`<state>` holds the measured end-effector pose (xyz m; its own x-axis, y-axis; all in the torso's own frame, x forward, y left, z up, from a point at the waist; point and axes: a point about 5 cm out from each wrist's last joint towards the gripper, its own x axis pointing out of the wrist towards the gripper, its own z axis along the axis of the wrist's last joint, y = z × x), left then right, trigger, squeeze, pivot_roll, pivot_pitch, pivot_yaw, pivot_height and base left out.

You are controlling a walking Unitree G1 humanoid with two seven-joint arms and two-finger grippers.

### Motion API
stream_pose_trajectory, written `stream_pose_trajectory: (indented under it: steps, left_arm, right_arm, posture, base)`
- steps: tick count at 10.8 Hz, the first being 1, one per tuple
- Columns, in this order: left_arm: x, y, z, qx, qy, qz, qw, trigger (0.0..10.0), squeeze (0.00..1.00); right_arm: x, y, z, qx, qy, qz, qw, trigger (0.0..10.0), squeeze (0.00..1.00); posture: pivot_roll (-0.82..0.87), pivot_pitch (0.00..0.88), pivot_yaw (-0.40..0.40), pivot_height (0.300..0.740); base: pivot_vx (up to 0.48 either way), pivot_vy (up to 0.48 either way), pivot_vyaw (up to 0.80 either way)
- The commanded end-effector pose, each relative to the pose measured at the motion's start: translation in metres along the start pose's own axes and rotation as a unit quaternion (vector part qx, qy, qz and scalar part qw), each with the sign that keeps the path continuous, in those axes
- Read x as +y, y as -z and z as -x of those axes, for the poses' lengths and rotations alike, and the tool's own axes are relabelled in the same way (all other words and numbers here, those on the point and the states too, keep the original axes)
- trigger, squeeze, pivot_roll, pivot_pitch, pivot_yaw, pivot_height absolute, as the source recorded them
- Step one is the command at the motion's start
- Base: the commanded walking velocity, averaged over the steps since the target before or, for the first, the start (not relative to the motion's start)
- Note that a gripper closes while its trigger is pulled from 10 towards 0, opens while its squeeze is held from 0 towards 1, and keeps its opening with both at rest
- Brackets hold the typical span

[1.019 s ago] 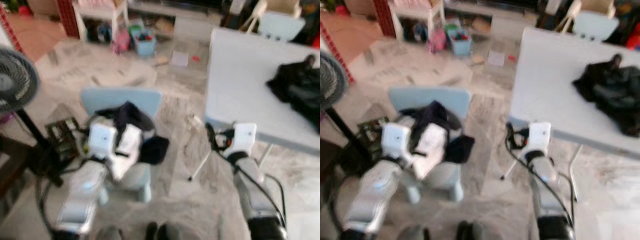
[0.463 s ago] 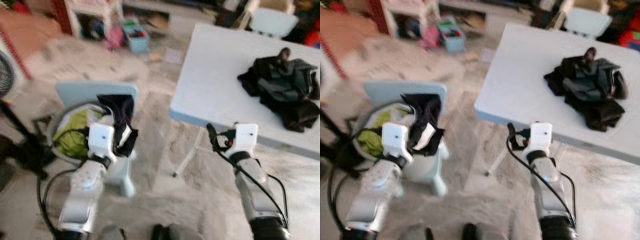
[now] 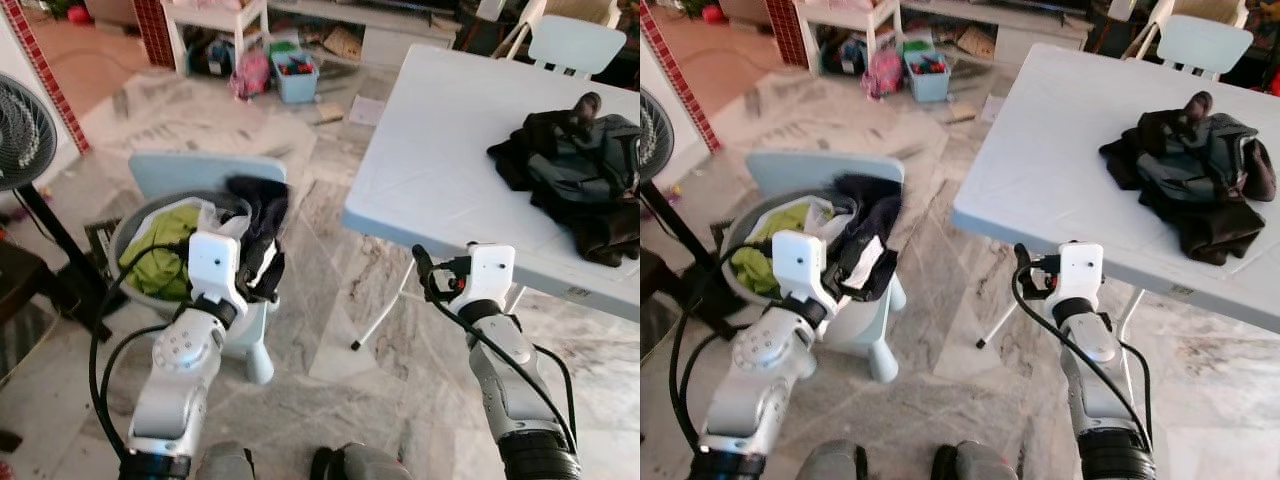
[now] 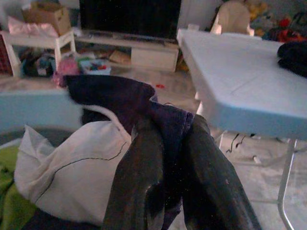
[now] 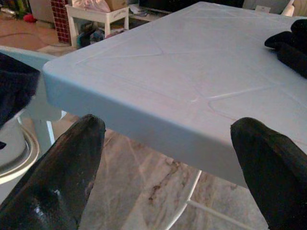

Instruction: Hang hanger

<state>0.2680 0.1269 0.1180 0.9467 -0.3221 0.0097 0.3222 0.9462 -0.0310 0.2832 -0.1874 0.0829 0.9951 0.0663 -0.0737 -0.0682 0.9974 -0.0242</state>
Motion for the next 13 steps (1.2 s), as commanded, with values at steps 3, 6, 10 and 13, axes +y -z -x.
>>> stream_pose_trajectory:
  steps: [3,6,10,13]
  left_arm:
    - [-0.0036,-0.0145,-0.0070,-0.018,0.010,-0.026,0.999,10.0,0.00]
    - [-0.0054,-0.0117,-0.0061,-0.009,0.019,-0.023,1.000,10.0,0.00]
    - [-0.0074,-0.0125,-0.0066,-0.009,0.022,-0.022,0.999,10.0,0.00]
    - [-0.0092,-0.0130,-0.0073,-0.008,0.019,-0.019,1.000,10.0,0.00]
  right_arm:
    - [-0.0038,-0.0005,-0.0034,0.004,0.009,0.001,1.000,10.0,0.00]
    - [-0.0018,0.0006,-0.0026,0.003,0.007,0.001,1.000,10.0,0.00]
    - [-0.0005,0.0003,-0.0037,-0.001,0.004,0.012,1.000,10.0,0.00]
    - [0.0012,0.0013,-0.0039,0.000,0.002,0.010,1.000,10.0,0.00]
  posture:
    - [-0.01,0.076,-0.094,0.740]
    - [-0.01,0.076,-0.093,0.740]
    - [-0.01,0.077,-0.094,0.740]
    - [-0.01,0.080,-0.096,0.740]
  base:
    - [0.000,0.000,-0.27]
    - [0.000,-0.241,-0.80]
    - [0.000,-0.424,-0.36]
    - [0.000,-0.315,0.00]
